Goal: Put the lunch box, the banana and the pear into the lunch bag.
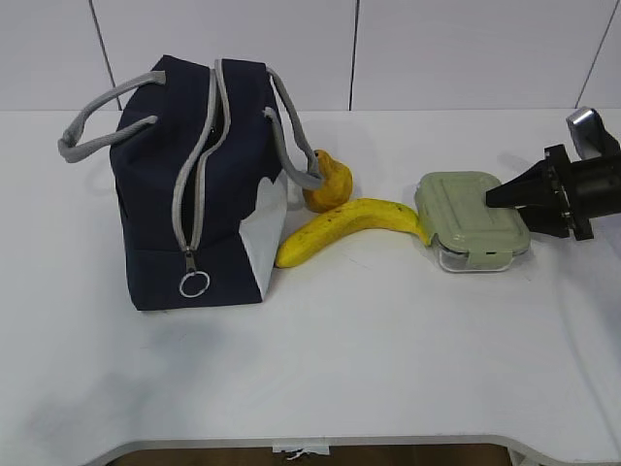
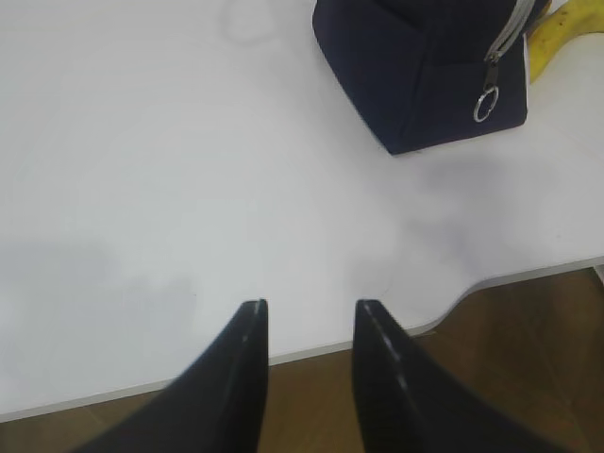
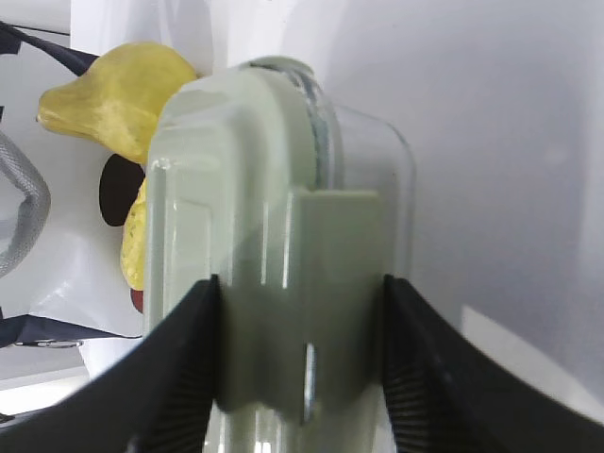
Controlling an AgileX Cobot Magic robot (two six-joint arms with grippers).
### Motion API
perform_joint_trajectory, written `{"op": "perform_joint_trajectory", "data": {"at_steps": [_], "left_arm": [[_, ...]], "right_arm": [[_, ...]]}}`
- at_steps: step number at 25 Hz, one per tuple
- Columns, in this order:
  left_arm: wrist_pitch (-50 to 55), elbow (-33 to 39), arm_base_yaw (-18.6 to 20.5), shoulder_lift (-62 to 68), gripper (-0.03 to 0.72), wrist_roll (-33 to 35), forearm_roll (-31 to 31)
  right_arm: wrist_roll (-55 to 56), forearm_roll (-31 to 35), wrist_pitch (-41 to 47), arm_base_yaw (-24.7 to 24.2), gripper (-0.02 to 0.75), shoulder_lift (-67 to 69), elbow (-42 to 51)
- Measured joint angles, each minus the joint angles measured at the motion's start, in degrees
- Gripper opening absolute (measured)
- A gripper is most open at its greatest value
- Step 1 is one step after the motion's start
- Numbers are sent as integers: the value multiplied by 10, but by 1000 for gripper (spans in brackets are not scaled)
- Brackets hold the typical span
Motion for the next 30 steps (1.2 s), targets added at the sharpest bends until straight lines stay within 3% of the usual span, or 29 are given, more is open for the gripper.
{"op": "perform_joint_trajectory", "data": {"at_steps": [19,30], "left_arm": [[0,0,0,0,240,0,-1],[-3,-4,0,77,240,0,-67]], "right_arm": [[99,-45,-22,1,375,-68,-2],[154,-44,-17,1,375,-174,0]]}}
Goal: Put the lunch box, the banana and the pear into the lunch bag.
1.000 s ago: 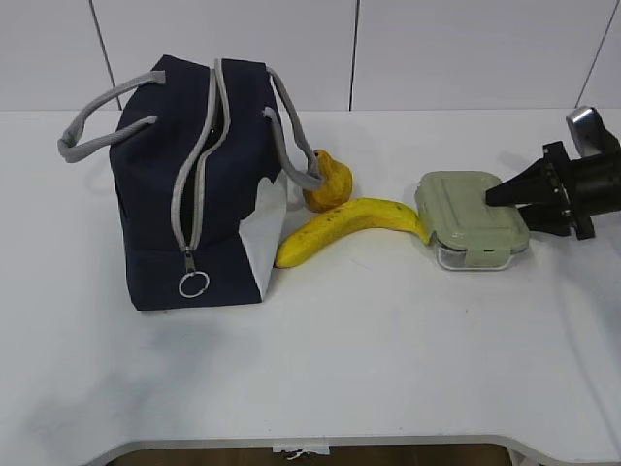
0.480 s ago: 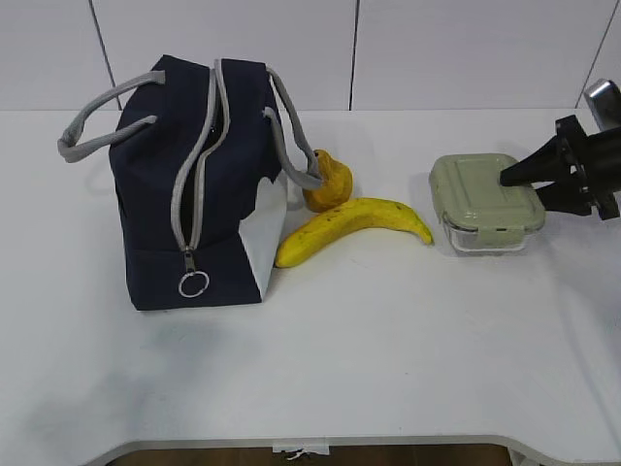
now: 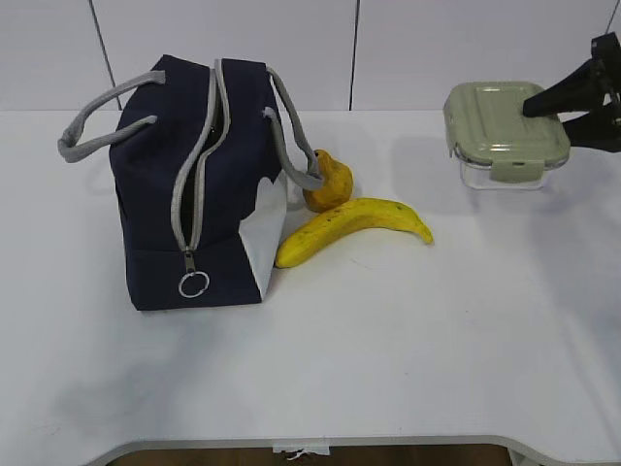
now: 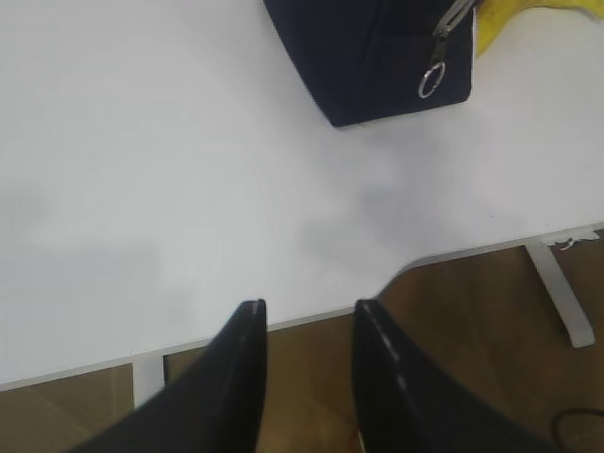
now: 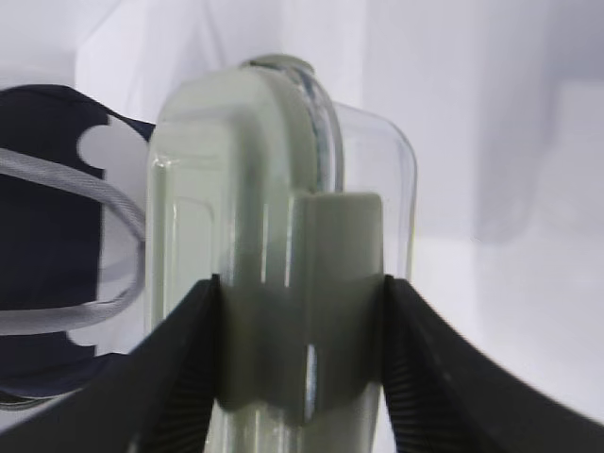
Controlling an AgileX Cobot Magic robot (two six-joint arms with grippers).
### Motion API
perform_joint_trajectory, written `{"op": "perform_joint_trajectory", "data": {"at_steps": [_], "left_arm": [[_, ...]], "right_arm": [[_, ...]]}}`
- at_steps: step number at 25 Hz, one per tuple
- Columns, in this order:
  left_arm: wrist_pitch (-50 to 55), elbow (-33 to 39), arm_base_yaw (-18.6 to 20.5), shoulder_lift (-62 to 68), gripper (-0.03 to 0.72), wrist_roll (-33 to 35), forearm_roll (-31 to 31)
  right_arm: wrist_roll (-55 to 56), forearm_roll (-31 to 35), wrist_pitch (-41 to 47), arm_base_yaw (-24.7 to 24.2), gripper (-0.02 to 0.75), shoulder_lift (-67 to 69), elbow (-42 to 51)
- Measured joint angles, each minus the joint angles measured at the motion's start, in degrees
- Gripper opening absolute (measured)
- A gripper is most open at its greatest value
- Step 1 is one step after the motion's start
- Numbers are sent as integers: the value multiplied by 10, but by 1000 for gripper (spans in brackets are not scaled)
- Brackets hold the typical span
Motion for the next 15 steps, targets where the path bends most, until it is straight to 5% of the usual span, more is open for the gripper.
{"op": "perform_joint_trajectory", "data": {"at_steps": [6,15], "left_arm": [[-31,-48,0,93,243,0,-44],[-70,-155,0,279,342,0,-122]], "right_arm": [[20,11,1,15,375,-45,0],[28,39,7,116,375,-60,-13]]}}
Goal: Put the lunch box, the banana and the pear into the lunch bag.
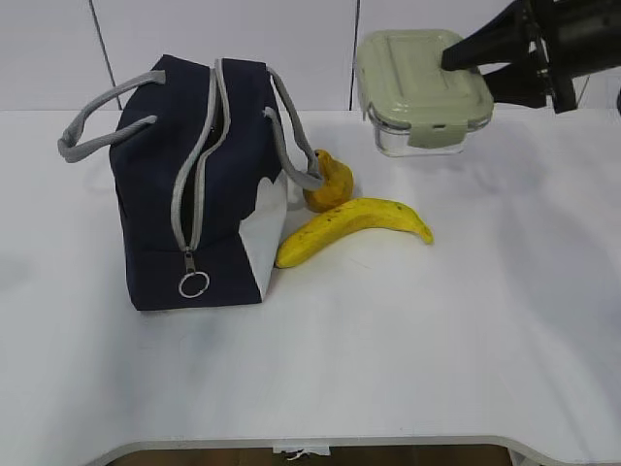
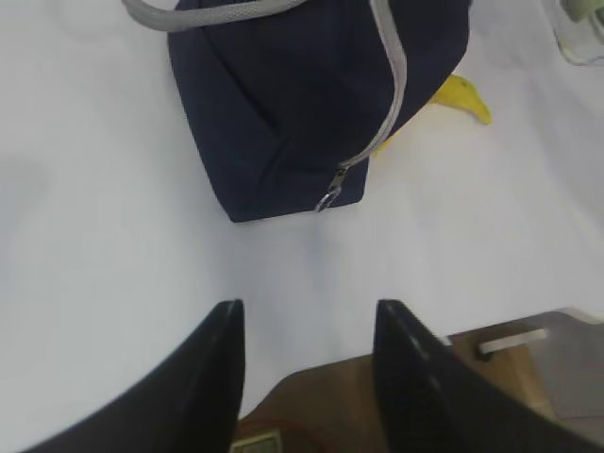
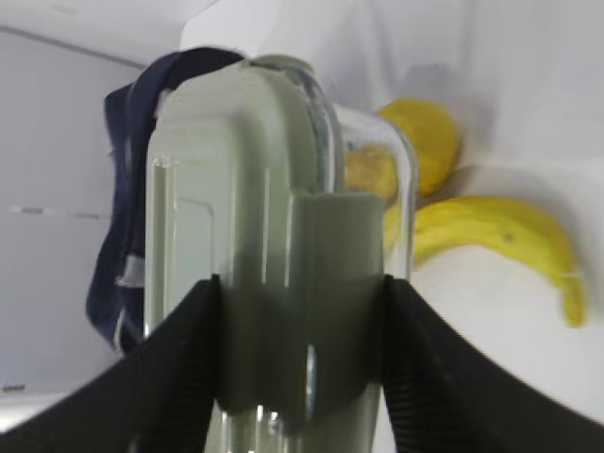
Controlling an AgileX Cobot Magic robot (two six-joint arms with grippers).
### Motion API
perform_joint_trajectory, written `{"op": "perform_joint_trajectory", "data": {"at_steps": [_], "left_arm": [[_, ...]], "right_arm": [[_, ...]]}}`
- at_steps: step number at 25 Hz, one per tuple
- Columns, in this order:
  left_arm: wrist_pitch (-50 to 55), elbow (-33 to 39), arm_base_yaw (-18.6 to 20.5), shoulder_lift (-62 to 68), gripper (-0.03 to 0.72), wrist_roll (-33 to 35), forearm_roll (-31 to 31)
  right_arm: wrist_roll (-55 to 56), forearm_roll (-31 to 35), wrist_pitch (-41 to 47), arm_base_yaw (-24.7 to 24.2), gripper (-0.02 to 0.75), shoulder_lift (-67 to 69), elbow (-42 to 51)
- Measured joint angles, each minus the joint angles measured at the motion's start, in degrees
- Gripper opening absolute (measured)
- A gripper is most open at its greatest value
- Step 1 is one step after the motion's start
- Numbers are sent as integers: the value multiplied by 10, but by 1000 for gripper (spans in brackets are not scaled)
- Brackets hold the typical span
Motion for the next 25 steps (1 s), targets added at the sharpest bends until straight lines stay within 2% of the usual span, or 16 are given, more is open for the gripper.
{"op": "perform_joint_trajectory", "data": {"at_steps": [6,12,19,25], "left_arm": [[34,-74,0,165,351,3,-52],[61,-129,-4,326,387,63,-98],[24,-195,-57,433,400,85,-102],[-35,-247,-111,505,403,87,-33]], "right_arm": [[16,6,5,48,375,0,-48],[33,7,11,65,375,-1,-81],[44,7,13,65,375,-1,-82],[46,7,14,65,374,-1,-82]]}}
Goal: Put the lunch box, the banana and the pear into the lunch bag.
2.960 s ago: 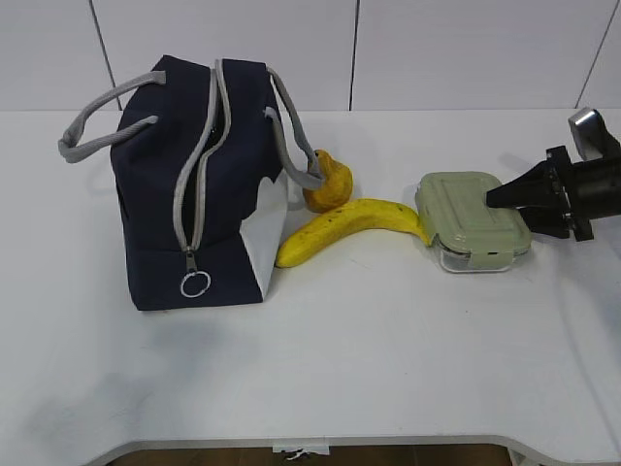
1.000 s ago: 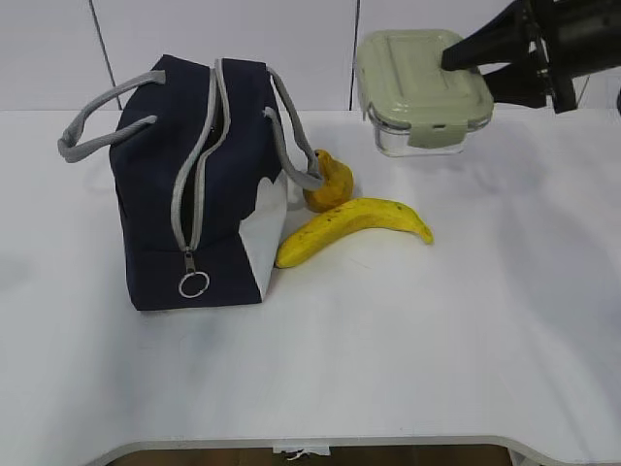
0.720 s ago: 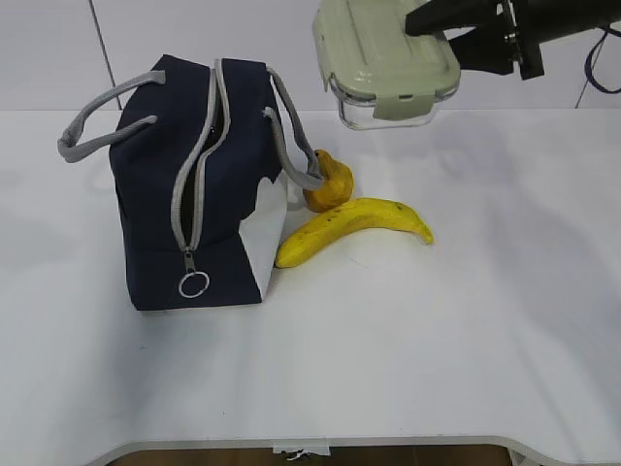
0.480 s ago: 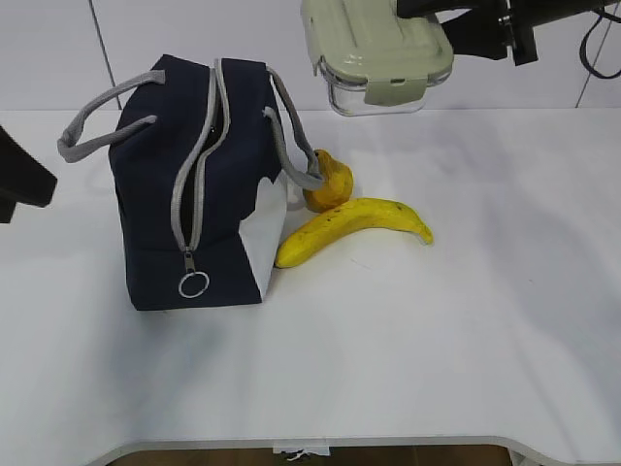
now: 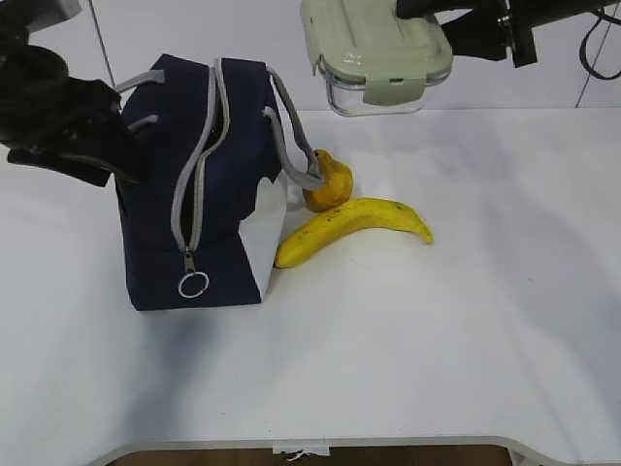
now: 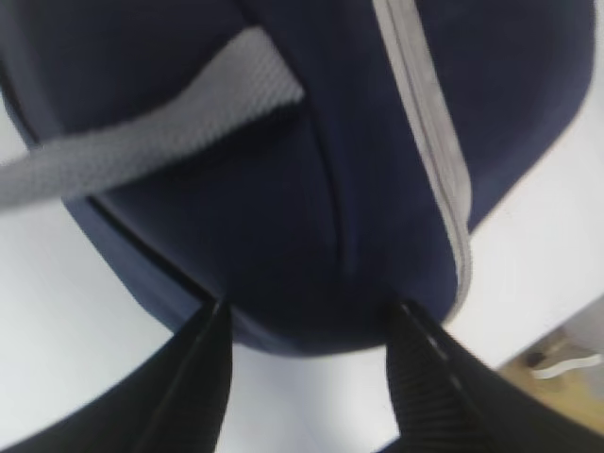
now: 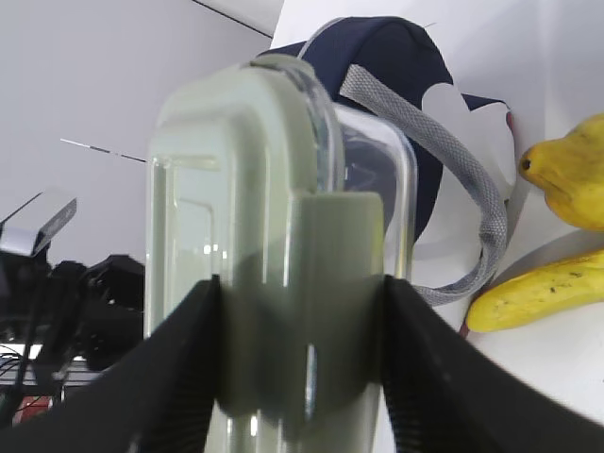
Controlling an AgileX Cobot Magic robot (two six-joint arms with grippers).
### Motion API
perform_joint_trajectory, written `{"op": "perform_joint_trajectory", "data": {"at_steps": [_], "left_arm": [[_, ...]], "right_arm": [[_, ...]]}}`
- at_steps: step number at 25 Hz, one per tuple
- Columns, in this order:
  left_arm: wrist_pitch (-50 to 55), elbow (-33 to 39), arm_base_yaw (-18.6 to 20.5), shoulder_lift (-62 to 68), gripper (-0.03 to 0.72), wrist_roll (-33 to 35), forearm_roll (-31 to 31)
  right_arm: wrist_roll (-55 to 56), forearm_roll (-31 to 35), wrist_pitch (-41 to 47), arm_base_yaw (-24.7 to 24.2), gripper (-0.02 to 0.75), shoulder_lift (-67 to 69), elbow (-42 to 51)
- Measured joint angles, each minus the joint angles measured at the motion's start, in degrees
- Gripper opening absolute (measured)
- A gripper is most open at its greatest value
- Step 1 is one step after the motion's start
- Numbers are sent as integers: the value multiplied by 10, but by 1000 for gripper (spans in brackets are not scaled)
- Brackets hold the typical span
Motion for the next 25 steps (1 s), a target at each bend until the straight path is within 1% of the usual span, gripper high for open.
{"op": "perform_joint_trajectory", "data": {"at_steps": [4,6,7,8,9,11,12,13,14,18,21,22,23,25], "left_arm": [[-26,-32,-25,32,403,-6,39],[-38,-46,-29,46,398,-8,46],[-41,-50,-29,52,381,-9,48],[-42,-56,-29,60,349,-9,50],[-43,-60,-29,65,286,-9,51],[-40,-65,-29,71,109,-9,56],[-37,-68,-29,73,61,-9,57],[-31,-73,-29,74,28,-9,59],[-25,-76,-29,74,13,-9,62],[-4,-99,-29,72,2,-10,71],[3,-110,-29,59,1,-10,72],[4,-110,-29,56,1,-10,72],[4,-110,-29,53,1,-10,72],[4,-110,-29,49,0,-10,67]], "right_arm": [[3,0,0,3,374,0,0],[4,0,0,3,374,0,0],[4,0,0,3,375,0,0],[4,0,0,3,374,0,0],[9,0,0,3,375,0,0],[12,0,1,3,375,0,0],[13,0,1,3,374,0,0],[14,0,1,3,374,0,0],[14,2,1,3,374,0,0],[14,14,0,15,374,0,0],[14,15,-1,46,374,0,0],[14,15,-1,46,374,0,0],[18,17,-4,69,374,0,0],[26,17,-29,94,374,0,0]]}}
